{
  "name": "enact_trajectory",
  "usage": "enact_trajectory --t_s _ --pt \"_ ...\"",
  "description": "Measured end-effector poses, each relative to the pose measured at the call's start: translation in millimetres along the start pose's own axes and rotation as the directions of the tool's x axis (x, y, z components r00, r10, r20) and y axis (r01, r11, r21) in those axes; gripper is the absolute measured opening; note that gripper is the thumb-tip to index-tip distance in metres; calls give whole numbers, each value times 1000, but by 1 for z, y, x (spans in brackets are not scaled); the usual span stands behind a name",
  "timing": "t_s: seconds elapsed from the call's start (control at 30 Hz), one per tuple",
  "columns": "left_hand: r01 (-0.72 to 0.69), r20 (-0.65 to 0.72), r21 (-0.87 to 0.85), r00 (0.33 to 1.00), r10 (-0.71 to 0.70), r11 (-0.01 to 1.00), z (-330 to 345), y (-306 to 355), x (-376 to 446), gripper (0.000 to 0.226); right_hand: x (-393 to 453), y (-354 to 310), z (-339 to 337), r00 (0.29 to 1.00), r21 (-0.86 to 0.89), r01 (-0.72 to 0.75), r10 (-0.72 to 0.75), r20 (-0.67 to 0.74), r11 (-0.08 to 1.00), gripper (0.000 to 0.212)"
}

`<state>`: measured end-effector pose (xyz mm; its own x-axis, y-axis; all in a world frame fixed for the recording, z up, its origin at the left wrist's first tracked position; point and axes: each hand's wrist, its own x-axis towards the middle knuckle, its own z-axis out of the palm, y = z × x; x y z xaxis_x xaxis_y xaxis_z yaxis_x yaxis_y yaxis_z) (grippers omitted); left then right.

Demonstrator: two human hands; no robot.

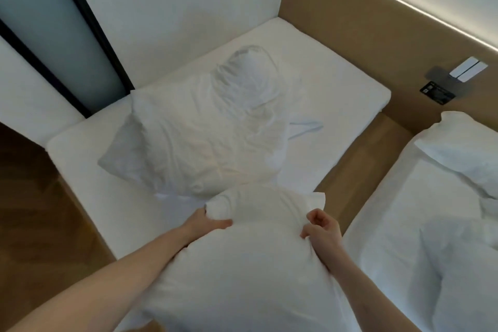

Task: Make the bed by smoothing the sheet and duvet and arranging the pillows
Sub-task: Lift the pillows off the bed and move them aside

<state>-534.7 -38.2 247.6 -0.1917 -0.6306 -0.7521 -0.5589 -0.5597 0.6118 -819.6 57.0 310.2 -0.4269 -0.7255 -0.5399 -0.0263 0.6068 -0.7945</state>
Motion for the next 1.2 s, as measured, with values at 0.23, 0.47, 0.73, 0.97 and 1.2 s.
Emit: enact_trajectory --t_s 0.23,0.47,0.73,0.97,1.2 --pt "-150 -65 -3 987 149 989 28 92 -12 106 11 -56 -70 975 -15 -91 86 -204 996 34" --pt "-282 -191 -67 945 265 957 80 194 -14 72 60 -110 -146 965 -57 9 -24 -262 998 28" --pt "-404 -328 -47 870 368 913 137 358 45 52 201 -157 -233 970 -21 -14 9 -242 1000 18" --pt "-454 -421 -44 816 396 890 158 431 97 53 326 -181 -277 900 9 -436 436 6 900 61" --pt "-455 -453 -50 804 385 889 162 466 143 53 378 -204 -277 914 -68 -387 392 108 920 68"
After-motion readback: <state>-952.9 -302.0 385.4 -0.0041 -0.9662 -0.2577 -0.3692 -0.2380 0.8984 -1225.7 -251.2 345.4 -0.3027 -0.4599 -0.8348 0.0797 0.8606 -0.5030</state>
